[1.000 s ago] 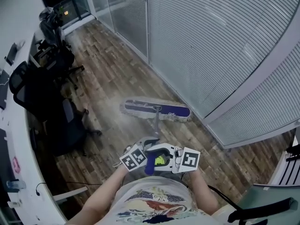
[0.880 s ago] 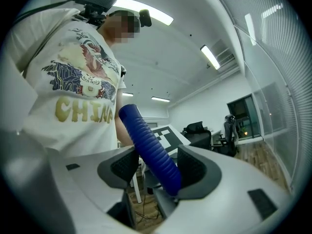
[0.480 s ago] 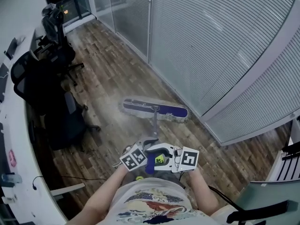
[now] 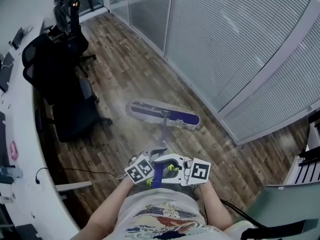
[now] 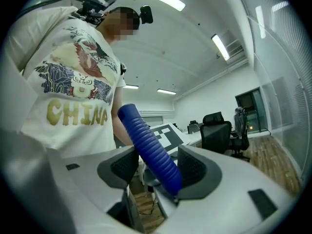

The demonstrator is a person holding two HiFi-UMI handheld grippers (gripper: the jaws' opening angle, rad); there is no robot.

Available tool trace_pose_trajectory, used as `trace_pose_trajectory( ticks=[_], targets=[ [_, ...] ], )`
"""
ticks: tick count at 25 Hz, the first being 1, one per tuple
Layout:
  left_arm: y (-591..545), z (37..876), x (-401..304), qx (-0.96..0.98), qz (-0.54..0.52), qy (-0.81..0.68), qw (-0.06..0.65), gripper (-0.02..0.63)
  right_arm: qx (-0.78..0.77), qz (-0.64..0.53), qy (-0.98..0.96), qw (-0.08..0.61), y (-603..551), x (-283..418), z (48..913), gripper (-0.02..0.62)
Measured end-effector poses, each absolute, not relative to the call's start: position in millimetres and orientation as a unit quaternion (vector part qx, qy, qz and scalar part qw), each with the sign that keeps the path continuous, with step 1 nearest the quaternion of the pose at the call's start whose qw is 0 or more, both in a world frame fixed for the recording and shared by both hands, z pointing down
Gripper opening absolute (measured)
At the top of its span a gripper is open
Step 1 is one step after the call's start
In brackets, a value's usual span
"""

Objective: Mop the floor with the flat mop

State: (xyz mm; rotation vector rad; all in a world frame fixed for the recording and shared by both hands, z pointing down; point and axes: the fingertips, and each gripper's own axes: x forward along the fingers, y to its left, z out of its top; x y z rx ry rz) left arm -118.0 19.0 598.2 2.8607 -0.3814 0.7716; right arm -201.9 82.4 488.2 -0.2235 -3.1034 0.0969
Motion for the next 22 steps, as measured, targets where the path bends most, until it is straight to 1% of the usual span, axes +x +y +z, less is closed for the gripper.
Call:
trace_pose_trajectory(
  ticks=[2, 6, 10, 15, 22],
  targets=[
    [40, 593, -124, 0.955, 0.252, -0.136, 0.082, 0.209, -0.08, 0.029, -0.996, 0.011, 105, -207, 483, 0.235],
    [83, 596, -132, 0.953, 0.245, -0.154, 0.091, 0.209, -0.101, 0.032, -0.994, 0.025, 151, -213, 488, 0.235],
    [127, 594, -132, 0.95, 0.251, -0.161, 0.089, 0.209, -0.113, 0.034, -0.993, 0.018, 196, -211, 484, 0.235],
    [195, 600, -116, 0.946, 0.259, -0.177, 0.083, 0.209, -0.125, 0.038, -0.991, 0.033, 268, -192, 491, 0.235],
    [282, 613, -84, 0.943, 0.268, -0.183, 0.073, 0.21, -0.115, 0.044, -0.992, 0.032, 357, -156, 506, 0.239]
  ],
)
